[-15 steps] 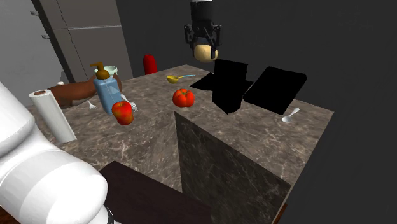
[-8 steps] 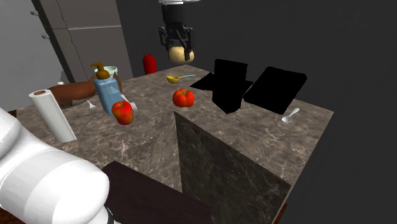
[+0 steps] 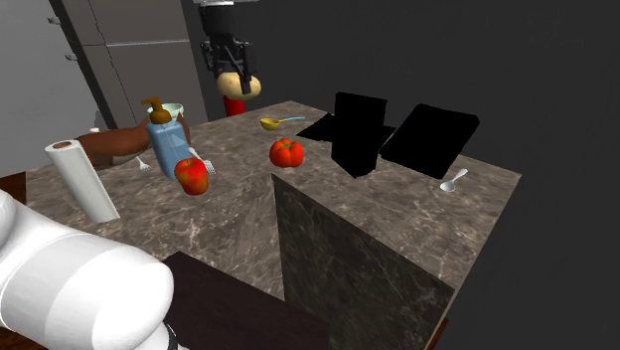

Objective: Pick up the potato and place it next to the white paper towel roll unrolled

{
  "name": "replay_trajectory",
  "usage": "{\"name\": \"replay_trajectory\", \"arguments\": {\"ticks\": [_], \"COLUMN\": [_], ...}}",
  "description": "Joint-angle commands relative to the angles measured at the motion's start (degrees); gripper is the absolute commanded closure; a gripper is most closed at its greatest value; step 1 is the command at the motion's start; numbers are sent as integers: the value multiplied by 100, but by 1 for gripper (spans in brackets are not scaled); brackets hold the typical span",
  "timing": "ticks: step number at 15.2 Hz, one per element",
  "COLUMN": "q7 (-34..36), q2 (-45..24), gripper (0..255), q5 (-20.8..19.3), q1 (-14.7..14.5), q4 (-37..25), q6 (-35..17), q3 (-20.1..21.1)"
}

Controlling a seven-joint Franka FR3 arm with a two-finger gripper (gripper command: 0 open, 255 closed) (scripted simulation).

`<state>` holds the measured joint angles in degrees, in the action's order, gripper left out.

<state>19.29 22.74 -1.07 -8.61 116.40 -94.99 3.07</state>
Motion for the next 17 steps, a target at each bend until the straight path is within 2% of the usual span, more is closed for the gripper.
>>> {"name": "replay_trajectory", "arguments": {"ticks": [1, 9, 17], "q7": [302, 1398, 2555], "q2": [84, 228, -35], "gripper": [255, 255, 255], "q5": [82, 412, 662], "q1": [-108, -495, -836], "q4": [56, 102, -251], "q6": [35, 130, 186], "q3": [211, 1014, 1875]}}
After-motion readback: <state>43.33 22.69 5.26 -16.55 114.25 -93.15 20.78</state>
